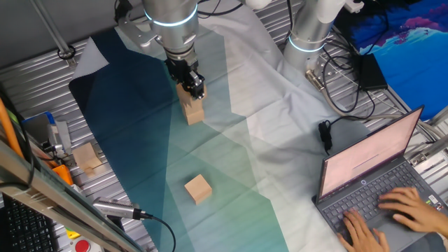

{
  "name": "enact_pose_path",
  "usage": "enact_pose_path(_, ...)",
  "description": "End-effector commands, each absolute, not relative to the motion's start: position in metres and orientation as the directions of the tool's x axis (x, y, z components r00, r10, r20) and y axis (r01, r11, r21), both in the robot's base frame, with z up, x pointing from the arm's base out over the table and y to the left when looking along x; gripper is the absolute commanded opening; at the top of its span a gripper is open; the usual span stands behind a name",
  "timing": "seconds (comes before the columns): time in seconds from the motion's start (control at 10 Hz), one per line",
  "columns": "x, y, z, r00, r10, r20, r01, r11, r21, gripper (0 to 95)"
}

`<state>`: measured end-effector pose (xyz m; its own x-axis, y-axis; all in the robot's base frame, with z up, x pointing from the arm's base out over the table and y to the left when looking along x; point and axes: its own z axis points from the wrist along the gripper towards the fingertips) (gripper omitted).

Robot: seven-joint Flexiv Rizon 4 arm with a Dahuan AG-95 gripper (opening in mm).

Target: Stack the blocks in a vertical line of five

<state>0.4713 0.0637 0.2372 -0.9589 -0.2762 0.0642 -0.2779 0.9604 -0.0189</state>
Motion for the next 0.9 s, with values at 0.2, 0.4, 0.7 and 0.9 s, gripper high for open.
enact_pose_path(0.2, 0.470, 0.061, 0.236, -0.963, -0.262, 0.065, -0.265, 0.964, -0.034, 0.0)
enact_pose_path(0.4, 0.467, 0.048, 0.233, -0.962, -0.264, 0.063, -0.266, 0.964, -0.028, 0.0)
enact_pose_path(0.7, 0.467, 0.034, 0.234, -0.959, -0.278, 0.062, -0.280, 0.960, -0.024, 0.0)
enact_pose_path(0.9, 0.469, 0.023, 0.234, -0.959, -0.276, 0.062, -0.277, 0.961, -0.019, 0.0)
